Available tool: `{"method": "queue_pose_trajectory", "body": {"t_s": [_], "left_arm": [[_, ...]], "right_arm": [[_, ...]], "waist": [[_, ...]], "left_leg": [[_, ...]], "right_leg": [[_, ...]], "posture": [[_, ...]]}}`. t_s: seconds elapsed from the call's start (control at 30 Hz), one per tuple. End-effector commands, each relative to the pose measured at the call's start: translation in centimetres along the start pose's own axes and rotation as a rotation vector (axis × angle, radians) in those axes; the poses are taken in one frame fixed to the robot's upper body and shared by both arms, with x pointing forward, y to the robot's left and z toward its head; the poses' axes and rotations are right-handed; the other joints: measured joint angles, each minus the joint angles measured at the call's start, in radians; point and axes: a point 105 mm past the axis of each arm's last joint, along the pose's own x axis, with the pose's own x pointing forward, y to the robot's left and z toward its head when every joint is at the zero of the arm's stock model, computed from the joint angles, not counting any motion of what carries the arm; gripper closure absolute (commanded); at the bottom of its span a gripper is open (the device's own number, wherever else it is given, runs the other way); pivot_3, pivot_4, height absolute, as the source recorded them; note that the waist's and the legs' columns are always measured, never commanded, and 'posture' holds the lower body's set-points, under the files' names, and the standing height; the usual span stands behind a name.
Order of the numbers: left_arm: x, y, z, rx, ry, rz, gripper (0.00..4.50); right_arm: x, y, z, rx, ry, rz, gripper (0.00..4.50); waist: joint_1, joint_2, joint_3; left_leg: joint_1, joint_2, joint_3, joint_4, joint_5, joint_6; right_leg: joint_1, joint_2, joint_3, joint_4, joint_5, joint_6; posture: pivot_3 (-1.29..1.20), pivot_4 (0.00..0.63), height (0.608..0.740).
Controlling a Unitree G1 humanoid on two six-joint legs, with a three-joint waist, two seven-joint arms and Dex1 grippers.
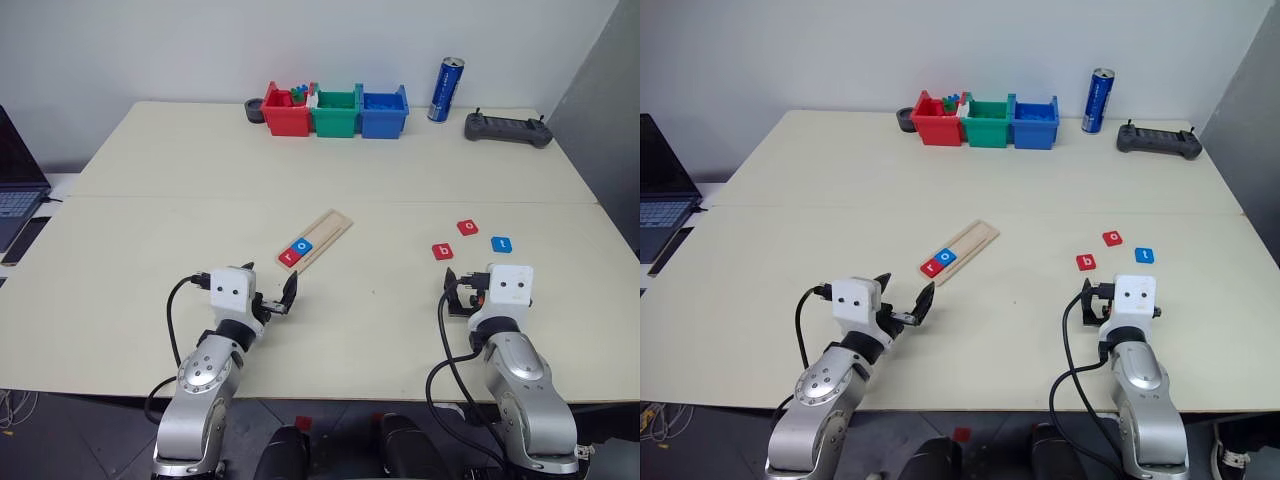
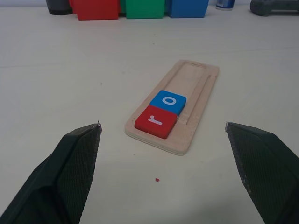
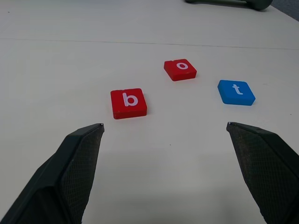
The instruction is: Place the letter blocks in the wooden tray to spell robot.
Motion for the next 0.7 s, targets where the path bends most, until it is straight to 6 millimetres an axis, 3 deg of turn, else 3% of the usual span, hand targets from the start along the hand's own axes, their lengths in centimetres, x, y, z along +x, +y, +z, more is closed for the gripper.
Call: {"method": "queue_pose_trajectory", "body": {"t_s": [0.03, 0.27, 0.6, 0.7], "left_arm": [[0.2, 0.0, 1.1, 0.041, -0.047, -0.019, 0.00], [1.0, 0.0, 1.8, 0.027, -0.071, -0.090, 0.00], [2.0, 0.7, 2.2, 0.085, -0.068, -0.203, 0.00], [2.6, 1.1, 2.2, 0.093, -0.048, -0.246, 0.00]], "right_arm": [[-0.1, -0.4, 1.9, -0.011, -0.073, -0.009, 0.02], [0.6, -0.4, 2.9, -0.039, -0.101, 0.067, 0.02], [0.3, 2.0, 5.0, -0.060, -0.145, 0.371, 0.02], [-0.2, 3.1, 6.2, -0.074, -0.169, 0.533, 0.02]], "waist": [[0.000, 0.000, 0.000], [0.000, 0.000, 0.000], [-0.002, 0.000, 0.000], [-0.001, 0.000, 0.000]], "left_leg": [[0.000, 0.000, 0.000, 0.000, 0.000, 0.000], [0.000, 0.000, 0.000, 0.000, 0.000, 0.000], [0.001, 0.000, 0.000, 0.000, 0.000, 0.000], [0.000, 0.000, 0.000, 0.000, 0.000, 0.000]], "right_leg": [[0.000, 0.000, 0.000, 0.000, 0.000, 0.000], [0.000, 0.000, 0.000, 0.000, 0.000, 0.000], [0.000, 0.000, 0.000, 0.000, 0.000, 0.000], [0.001, 0.000, -0.001, 0.000, 0.000, 0.000]], "posture": [[0.00, 0.150, 0.740], [0.00, 0.150, 0.740], [0.00, 0.150, 0.740], [0.00, 0.150, 0.740]]}}
